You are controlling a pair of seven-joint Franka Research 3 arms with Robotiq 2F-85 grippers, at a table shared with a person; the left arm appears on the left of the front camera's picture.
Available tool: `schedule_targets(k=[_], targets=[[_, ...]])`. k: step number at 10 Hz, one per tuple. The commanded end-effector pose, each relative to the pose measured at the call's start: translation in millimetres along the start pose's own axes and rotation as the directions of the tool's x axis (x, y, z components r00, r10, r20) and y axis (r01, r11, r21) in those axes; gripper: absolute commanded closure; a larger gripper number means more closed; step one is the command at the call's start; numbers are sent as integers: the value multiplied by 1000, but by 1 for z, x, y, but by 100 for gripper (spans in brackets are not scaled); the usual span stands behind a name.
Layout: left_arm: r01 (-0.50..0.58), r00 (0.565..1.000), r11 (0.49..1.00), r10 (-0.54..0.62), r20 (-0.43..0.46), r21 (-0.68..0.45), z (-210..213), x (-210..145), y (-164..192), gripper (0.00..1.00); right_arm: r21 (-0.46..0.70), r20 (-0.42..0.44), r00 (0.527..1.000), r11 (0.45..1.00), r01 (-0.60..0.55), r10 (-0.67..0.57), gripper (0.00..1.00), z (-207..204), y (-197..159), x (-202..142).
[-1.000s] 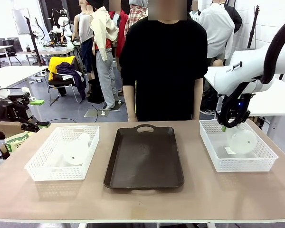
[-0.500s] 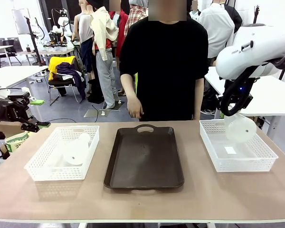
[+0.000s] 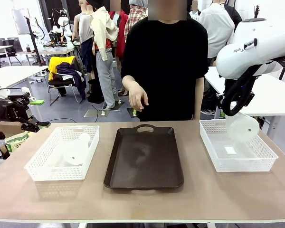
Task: Prepare the laboratory tools.
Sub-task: While moving the picked Big flask to the Handle tray indicated by the person, stop as directed by the person.
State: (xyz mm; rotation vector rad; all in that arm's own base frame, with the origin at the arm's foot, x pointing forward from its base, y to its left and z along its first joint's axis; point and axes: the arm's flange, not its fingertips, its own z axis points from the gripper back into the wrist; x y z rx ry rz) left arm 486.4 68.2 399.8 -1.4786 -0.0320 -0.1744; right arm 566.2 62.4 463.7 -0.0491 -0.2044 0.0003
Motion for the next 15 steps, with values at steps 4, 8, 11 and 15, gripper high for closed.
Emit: schedule_targets(k=[4,8,11,15], targets=[[3,1000,1000,-3,-9,15,2,-2,-1,0,8,-1,1000,1000,6,-6,100,-1,1,2],[3,1000,1000,-3,-9,15,2,-2,-1,0,8,-1,1000,1000,6,-6,100,-1,1,2],[3,1000,1000,-3,-9,15,2,-2,-1,0,0,-1,1000,1000,0,0,100,-1,0,0],[3,1000,1000,-3,-9,15,2,-2,-1,0,-18,-3,999,998,-52,52,100,36,48,-6]])
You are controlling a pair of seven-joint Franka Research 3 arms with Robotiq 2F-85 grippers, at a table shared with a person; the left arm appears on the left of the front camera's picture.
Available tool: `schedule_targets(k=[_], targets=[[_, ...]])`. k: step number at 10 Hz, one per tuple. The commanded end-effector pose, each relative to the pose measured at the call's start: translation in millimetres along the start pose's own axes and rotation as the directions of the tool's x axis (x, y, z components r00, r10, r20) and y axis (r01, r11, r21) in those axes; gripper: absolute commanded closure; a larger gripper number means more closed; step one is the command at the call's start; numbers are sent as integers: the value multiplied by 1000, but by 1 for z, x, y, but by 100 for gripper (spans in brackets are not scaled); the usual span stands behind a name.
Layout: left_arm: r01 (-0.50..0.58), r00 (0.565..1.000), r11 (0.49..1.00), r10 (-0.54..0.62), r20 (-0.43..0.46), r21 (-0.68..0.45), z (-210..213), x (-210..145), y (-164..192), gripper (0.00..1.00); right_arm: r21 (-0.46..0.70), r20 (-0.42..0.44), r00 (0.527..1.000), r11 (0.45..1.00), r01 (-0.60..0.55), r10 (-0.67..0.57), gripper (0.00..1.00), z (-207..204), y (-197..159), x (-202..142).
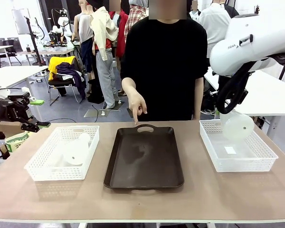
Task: Prepare the laboratory tools.
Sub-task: While moving the picked Big flask to the Handle tray indicated by the person, stop as directed by the person.
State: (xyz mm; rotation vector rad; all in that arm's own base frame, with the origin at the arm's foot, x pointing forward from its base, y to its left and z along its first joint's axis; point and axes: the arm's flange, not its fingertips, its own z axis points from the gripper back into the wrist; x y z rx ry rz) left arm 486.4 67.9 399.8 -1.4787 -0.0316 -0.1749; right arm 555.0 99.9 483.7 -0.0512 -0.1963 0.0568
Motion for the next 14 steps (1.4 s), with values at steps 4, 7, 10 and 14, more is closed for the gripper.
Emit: schedule_targets(k=[4,7,10,14], targets=[[3,1000,1000,-3,-9,15,2,-2,-1,0,44,29,993,992,-115,114,100,24,89,12],[3,1000,1000,-3,-9,15,2,-2,-1,0,128,-3,978,970,-209,211,100,8,161,28],[3,1000,1000,-3,-9,15,2,-2,-1,0,116,-97,934,936,-333,344,100,-33,239,28],[3,1000,1000,-3,-9,15,2,-2,-1,0,169,-64,899,893,-418,433,100,-71,289,5]])
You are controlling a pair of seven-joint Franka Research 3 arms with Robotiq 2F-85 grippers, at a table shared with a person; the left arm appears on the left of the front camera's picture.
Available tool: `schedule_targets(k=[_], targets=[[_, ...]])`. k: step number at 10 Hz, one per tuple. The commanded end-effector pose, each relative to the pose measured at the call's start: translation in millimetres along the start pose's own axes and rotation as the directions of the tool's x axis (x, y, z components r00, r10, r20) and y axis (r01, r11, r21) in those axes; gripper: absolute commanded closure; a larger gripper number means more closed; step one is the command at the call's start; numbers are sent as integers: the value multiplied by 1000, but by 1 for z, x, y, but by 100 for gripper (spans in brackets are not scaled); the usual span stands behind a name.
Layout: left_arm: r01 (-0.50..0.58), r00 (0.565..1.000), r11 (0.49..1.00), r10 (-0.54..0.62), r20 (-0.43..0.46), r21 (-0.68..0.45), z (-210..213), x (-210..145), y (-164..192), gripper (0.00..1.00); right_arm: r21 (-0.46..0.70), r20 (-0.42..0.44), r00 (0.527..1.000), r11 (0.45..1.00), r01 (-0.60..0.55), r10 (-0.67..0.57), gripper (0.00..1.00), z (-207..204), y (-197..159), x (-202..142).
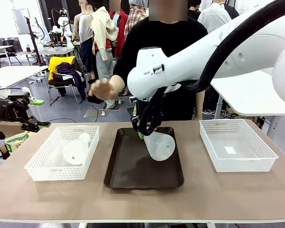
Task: Prepare the laboratory tools.
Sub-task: While moving the picked Big flask to the Handle tray indicated by the person, stop as directed by the person.
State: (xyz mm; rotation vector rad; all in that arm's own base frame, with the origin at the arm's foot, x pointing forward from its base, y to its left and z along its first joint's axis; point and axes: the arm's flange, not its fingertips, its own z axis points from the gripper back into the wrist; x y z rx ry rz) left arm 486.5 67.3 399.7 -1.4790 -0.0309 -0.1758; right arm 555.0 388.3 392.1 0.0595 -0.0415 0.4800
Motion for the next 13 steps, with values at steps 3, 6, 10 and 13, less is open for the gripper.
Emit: schedule_targets(k=[3,6,10,13], targets=[[3,1000,1000,-3,-8,15,2,-2,-1,0,7,26,999,1000,-28,27,100,5,-7,0],[3,1000,1000,-3,-8,15,2,-2,-1,0,1,11,1000,1000,-21,21,100,2,0,2],[3,1000,1000,-3,-8,15,2,-2,-1,0,1,11,1000,1000,-21,21,100,2,0,2],[3,1000,1000,-3,-8,15,2,-2,-1,0,1,11,1000,1000,-21,21,100,2,0,2]])
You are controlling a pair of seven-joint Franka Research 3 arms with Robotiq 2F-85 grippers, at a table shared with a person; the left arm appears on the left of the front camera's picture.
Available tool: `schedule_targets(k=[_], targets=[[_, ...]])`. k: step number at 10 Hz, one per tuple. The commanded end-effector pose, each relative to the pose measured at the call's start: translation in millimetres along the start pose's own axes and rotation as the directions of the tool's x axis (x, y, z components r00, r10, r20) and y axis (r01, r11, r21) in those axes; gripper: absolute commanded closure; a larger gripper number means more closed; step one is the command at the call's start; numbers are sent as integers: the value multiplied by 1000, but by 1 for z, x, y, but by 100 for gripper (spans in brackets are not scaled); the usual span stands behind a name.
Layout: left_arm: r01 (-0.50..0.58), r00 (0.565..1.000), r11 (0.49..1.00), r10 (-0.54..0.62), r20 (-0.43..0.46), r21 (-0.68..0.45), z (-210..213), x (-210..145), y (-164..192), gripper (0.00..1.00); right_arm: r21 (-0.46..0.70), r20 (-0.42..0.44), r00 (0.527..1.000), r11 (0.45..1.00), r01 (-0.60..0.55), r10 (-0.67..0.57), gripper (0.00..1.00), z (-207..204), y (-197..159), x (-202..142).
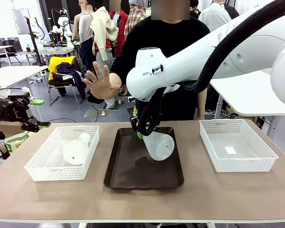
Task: Prepare the laboratory tools.
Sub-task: While moving the picked Big flask to the Handle tray indicated by the person, stop as directed by the person, then place the picked Big flask upright in the Handle tray as instructed by the person.
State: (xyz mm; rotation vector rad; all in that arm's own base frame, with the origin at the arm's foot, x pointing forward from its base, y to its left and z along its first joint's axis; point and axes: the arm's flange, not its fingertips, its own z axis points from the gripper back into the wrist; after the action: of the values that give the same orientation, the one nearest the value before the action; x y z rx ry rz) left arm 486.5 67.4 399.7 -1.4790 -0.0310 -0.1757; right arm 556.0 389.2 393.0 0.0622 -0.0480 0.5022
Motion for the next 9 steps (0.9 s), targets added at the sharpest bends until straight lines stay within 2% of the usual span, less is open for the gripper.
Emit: schedule_targets(k=[1,9], targets=[[3,1000,1000,-3,-8,15,2,-2,-1,0,-1,4,1000,1000,2,-2,100,1,0,0],[3,1000,1000,-3,-8,15,2,-2,-1,0,-1,4,1000,1000,2,-2,100,1,0,0]])
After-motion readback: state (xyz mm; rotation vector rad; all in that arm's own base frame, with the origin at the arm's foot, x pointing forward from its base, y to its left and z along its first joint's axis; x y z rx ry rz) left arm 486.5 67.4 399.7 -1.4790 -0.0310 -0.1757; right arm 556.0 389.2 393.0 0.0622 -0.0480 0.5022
